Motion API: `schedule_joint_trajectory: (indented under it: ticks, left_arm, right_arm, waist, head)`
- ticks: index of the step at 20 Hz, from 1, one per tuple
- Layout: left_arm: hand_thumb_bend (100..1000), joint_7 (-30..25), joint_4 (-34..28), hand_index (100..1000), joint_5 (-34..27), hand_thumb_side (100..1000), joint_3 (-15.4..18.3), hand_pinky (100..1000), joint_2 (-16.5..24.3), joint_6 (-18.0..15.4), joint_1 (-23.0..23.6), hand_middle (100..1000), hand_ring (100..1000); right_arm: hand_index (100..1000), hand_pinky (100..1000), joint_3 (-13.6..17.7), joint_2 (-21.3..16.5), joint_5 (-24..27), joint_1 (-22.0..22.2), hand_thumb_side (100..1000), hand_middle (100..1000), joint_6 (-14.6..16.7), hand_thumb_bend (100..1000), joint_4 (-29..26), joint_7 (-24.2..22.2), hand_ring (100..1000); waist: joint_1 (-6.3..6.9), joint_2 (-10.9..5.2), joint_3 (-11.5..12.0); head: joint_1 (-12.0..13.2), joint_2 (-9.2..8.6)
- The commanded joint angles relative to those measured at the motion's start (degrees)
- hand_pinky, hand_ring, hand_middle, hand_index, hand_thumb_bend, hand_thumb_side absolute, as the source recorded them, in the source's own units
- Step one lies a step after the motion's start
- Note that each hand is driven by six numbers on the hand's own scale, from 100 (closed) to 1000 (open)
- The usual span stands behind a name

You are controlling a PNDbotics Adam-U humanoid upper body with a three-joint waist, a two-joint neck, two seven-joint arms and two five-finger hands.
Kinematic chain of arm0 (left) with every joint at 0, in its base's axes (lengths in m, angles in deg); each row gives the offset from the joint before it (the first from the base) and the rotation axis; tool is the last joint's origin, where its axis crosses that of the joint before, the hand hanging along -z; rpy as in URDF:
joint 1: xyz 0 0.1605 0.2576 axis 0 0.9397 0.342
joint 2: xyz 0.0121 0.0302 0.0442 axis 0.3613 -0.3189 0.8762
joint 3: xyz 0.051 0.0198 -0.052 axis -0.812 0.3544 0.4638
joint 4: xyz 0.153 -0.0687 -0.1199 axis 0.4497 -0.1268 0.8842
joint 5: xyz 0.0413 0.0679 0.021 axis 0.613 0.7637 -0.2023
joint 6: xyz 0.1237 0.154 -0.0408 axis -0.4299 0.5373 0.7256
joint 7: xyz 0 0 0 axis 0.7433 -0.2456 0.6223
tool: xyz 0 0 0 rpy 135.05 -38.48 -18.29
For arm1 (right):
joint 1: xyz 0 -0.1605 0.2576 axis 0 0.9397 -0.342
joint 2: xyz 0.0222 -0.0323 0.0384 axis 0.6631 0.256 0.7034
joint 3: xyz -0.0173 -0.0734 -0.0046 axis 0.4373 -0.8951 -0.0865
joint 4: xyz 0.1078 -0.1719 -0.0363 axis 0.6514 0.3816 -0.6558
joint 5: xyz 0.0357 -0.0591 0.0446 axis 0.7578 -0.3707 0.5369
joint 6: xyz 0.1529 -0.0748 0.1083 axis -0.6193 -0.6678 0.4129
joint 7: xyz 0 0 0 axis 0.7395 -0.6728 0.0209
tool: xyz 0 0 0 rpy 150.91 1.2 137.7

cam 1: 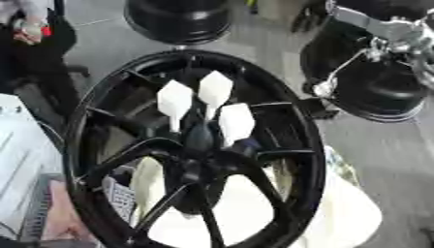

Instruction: Pull the pin out of the wheel hub.

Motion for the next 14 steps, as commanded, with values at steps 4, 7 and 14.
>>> schedule_joint_trajectory:
  ticks: [4, 7, 14]
  left_arm:
    - [100, 0.6, -1.0, 845, 0.8, 565, 0.6, 815, 3.0, -0.2, 0.5, 648, 780]
    - [100, 0.9, -1.0, 845, 1.3, 568, 0.6, 815, 3.4, 0.1, 1.2, 647, 780]
    - [100, 1.6, -1.0, 845, 2.3, 570, 0.8, 815, 4.5, 0.4, 2.4, 646, 780]
  right_arm:
    - [780, 1000, 0.9, 0.4, -2.8, -1.5, 105, 696, -3.1, 509, -0.5, -7.2, 792]
    - [779, 1000, 0.7, 1.7, -3.0, -1.8, 109, 698, -4.1, 513, -0.5, -9.6, 786]
    - [782, 986, 1.3, 3.7, -1.0, -1.3, 126, 709, -9.4, 546, -0.5, -14.0, 774]
  waist:
    - [0.57, -1.23, 0.0]
    - [0.53, -1.38, -0.1]
    - [0.47, -1.84, -0.3]
  head:
    - [0.2, 0.59]
    - [0.3, 0.78]
    - [0.5, 1.64]
